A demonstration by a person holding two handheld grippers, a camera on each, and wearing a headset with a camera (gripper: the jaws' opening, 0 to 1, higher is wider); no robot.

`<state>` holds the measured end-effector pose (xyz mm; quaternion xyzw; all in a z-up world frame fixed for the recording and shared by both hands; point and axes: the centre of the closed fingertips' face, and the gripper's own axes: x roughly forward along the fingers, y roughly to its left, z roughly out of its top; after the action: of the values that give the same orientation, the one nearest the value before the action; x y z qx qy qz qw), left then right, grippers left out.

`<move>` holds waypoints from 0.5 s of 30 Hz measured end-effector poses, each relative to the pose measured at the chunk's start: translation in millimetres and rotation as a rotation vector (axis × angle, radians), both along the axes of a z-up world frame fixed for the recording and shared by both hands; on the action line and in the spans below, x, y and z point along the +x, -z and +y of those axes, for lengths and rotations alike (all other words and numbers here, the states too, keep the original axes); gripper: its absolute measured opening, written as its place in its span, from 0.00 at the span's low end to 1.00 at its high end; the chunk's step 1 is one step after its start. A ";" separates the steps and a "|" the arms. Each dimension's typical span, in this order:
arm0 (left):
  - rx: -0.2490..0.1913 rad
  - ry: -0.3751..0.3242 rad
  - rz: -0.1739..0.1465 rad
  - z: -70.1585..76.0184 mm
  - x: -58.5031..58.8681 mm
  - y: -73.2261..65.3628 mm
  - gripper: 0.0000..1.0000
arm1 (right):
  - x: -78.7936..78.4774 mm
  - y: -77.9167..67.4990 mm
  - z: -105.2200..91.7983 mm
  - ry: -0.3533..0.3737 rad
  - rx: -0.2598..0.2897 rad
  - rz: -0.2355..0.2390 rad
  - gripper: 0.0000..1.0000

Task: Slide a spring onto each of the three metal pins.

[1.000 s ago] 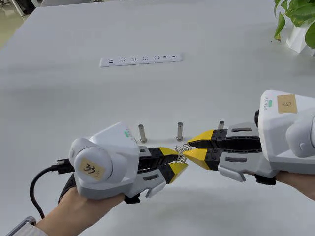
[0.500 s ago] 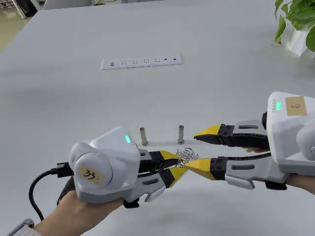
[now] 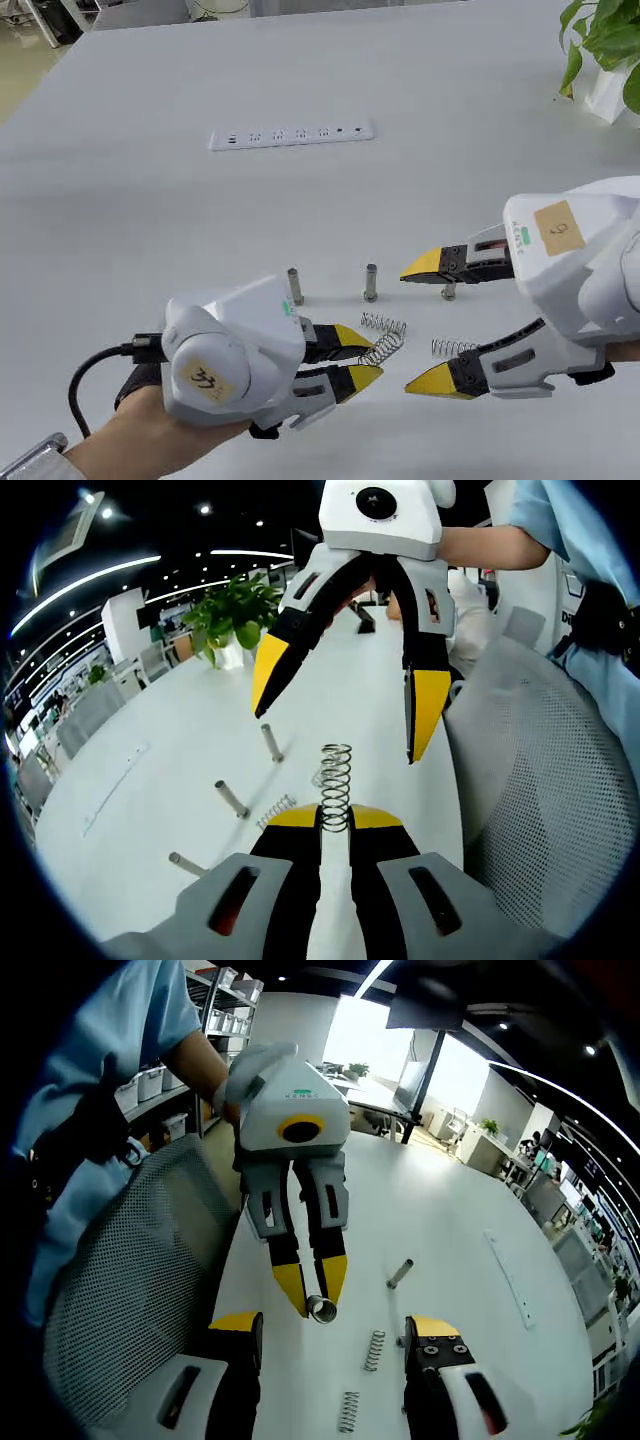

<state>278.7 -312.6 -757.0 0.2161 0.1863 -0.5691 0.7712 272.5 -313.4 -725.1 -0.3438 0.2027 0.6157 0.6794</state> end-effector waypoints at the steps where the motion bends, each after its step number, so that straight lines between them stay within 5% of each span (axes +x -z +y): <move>1: 0.012 0.012 -0.008 -0.9 -0.4 0.6 0.06 | -4.7 0.5 3.1 -0.046 0.004 0.003 0.60; 4: 0.023 0.028 -0.018 -2.5 -1.5 1.1 0.06 | -6.7 2.0 5.8 -0.126 -0.024 -0.039 0.65; 10: 0.036 0.047 -0.018 -4.3 -4.0 3.8 0.06 | -7.7 7.8 6.8 -0.163 -0.076 -0.004 0.37; 15: 0.034 0.052 -0.020 -6.3 -4.5 3.2 0.06 | -5.3 16.6 6.4 -0.164 -0.120 0.013 0.25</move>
<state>274.2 -318.9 -760.2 0.2395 0.1826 -0.5837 0.7540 267.2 -306.9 -741.7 -0.3952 0.2148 0.6581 0.6038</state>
